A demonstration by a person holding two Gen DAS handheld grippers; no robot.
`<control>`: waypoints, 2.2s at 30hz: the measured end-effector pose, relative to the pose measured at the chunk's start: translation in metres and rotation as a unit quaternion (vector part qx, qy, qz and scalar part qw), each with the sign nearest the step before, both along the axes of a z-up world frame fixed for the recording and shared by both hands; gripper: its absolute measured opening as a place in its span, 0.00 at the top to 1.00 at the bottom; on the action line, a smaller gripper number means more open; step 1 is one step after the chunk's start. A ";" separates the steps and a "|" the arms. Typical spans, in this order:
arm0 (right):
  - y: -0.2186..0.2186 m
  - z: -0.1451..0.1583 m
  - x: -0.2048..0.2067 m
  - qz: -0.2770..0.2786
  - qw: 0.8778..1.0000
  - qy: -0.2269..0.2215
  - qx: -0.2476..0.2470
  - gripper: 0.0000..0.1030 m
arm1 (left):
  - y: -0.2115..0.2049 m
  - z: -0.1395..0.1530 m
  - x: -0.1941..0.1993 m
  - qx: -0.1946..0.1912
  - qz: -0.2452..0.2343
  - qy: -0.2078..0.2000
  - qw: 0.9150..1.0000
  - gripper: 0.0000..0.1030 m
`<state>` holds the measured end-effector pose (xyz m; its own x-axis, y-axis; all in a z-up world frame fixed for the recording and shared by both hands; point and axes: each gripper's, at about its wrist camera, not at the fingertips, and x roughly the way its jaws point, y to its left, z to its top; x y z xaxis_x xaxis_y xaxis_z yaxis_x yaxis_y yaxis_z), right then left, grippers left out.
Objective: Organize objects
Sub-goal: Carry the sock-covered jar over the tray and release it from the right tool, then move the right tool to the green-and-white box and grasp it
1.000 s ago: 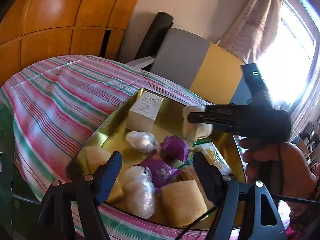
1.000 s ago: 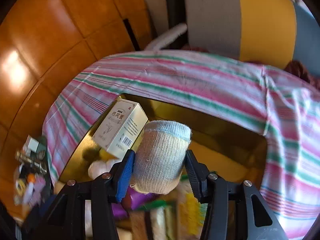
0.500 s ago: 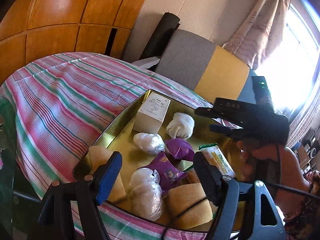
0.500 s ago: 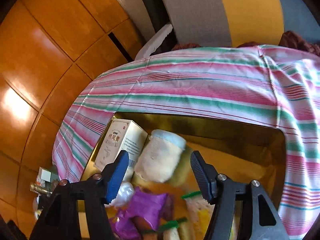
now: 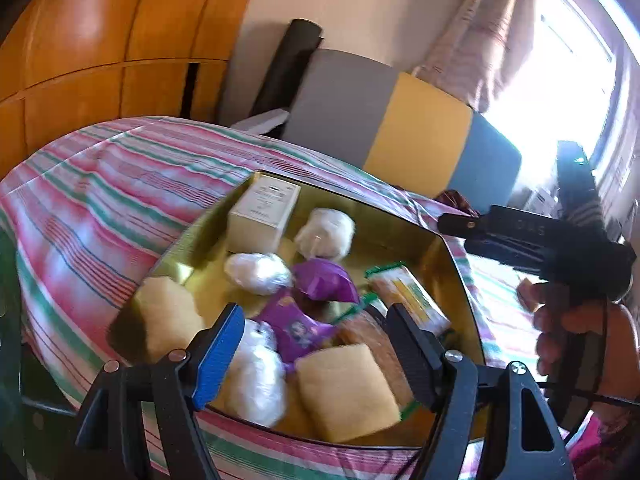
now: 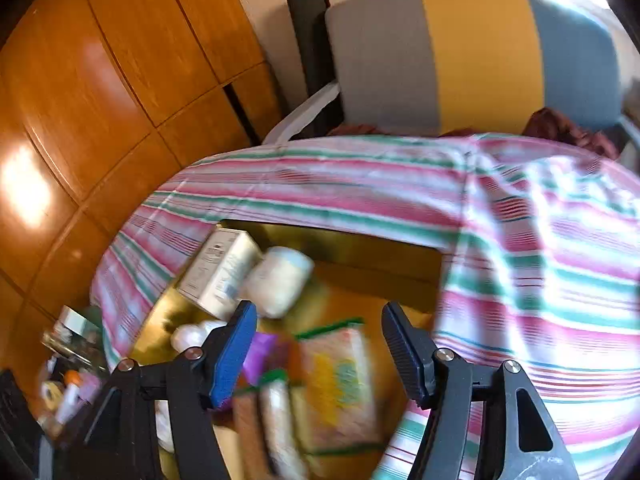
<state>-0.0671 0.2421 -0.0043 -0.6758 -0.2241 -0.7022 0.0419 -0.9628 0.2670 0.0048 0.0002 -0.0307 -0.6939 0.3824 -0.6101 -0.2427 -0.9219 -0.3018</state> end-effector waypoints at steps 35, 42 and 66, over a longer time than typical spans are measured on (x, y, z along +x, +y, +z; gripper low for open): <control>0.359 -0.052 0.056 -0.267 0.957 -0.055 0.096 0.29 | 0.132 0.031 0.062 -0.073 -0.193 0.043 0.978 0.28; 0.315 -0.040 0.060 -0.147 0.989 -0.006 -0.003 0.24 | 0.152 0.030 0.054 -0.064 -0.200 0.026 0.977 0.28; 0.402 -0.074 0.040 -0.222 0.966 -0.070 0.113 0.46 | 0.194 0.026 0.051 -0.083 -0.233 -0.003 0.969 0.28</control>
